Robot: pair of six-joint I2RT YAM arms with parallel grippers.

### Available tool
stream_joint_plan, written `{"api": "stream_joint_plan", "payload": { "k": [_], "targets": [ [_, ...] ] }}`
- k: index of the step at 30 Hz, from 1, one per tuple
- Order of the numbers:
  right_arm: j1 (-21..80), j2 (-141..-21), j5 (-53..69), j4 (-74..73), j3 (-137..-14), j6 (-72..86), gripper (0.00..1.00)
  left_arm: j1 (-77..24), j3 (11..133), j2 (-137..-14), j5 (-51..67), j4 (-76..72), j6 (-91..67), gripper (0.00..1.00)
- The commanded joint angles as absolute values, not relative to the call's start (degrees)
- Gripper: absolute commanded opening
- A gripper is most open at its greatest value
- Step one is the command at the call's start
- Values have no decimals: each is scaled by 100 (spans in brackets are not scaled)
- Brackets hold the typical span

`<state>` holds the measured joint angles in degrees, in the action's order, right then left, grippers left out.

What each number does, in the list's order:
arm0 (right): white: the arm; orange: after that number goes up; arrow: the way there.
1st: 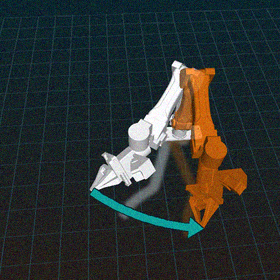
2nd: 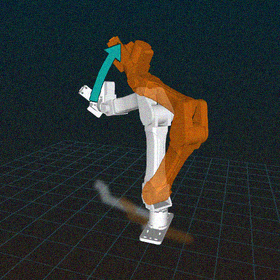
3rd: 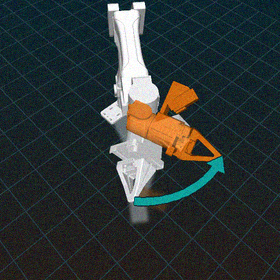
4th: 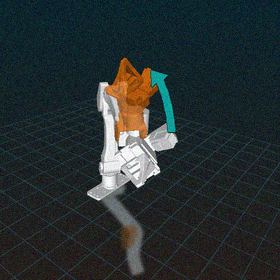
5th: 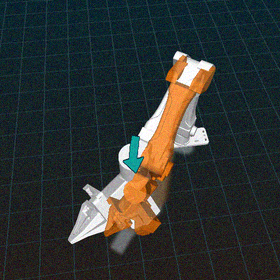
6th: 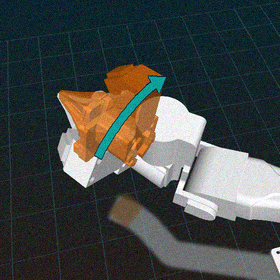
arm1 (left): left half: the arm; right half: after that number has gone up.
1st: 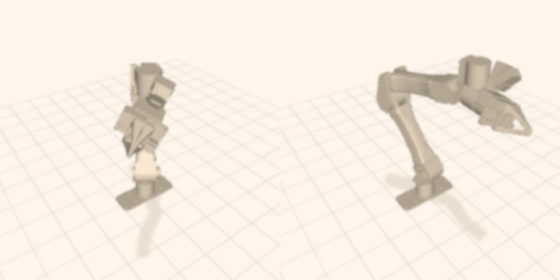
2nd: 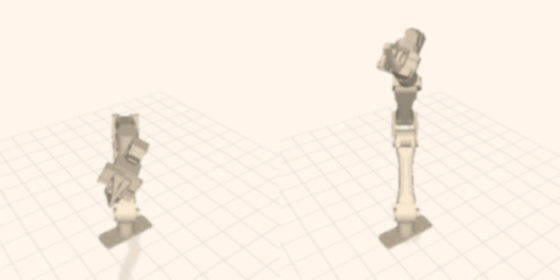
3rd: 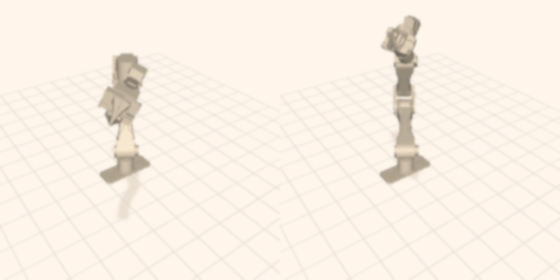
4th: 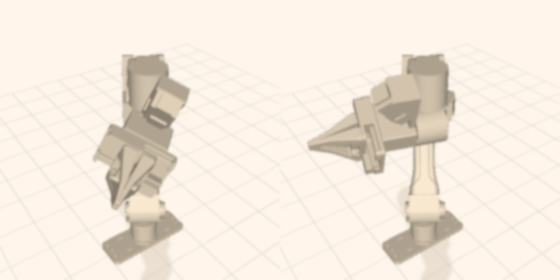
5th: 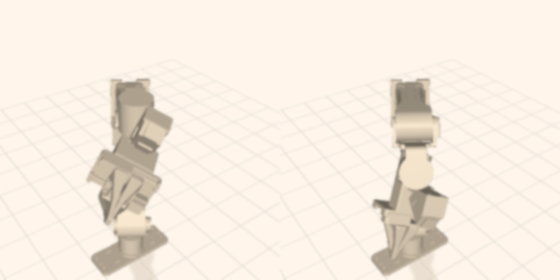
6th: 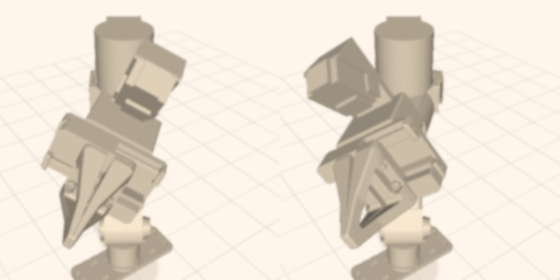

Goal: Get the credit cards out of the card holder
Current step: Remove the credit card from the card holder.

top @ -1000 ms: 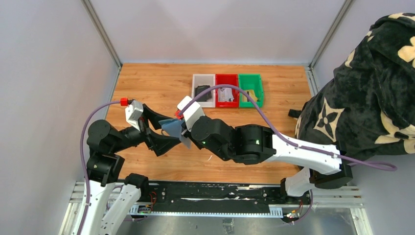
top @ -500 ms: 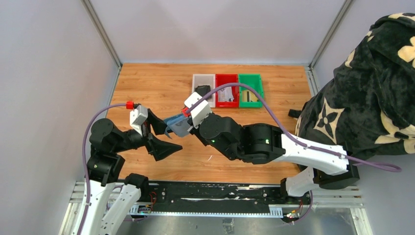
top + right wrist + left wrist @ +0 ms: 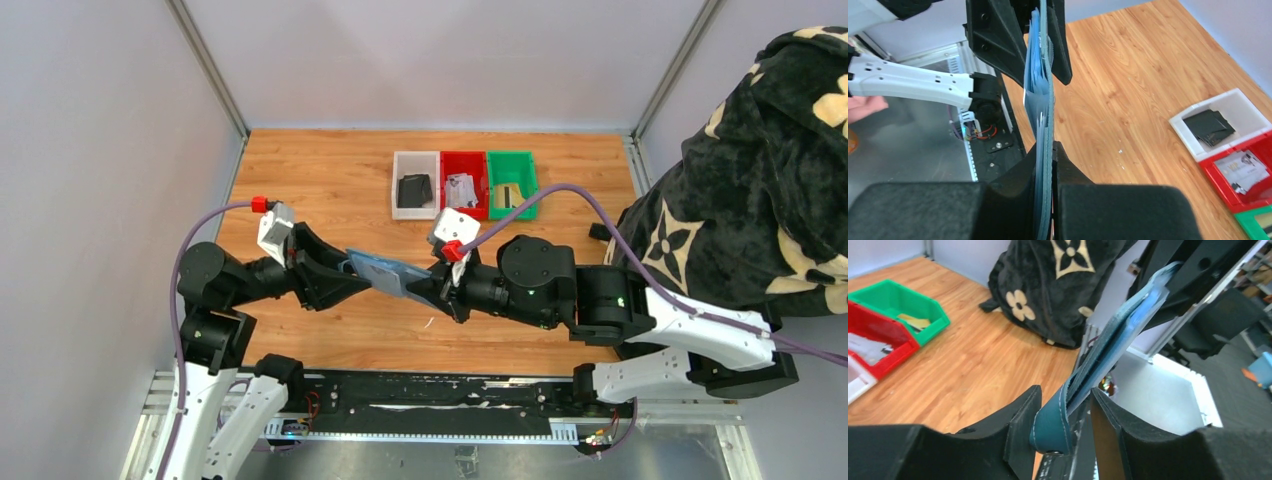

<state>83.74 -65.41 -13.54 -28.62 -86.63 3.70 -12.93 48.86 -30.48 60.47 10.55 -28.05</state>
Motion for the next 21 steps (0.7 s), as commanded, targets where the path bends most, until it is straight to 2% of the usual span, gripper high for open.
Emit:
{"api": "stream_joint_plan", "payload": {
  "k": [1,9,15,17,21],
  "targets": [
    [8233,-6382,-670,-2318,-8510,337,0,-1310,5000,-3130,6267,29,-4052,49],
    [8055,-6498,-339,-2033,-8479,390,0,-1625,5118,-3173,6360,-193,-4708,68],
    [7611,-6506,-123,-1872,-8474,791,0,-1635,4948,-3092,6397,-193,-4733,71],
    [7424,-6495,351,-1746,-8391,987,0,-1639,4931,-3089,6369,-198,-4712,71],
    [7259,-6462,838,-1534,-8216,1159,0,-1635,4969,-3166,6322,-226,-4790,67]
  ]
}}
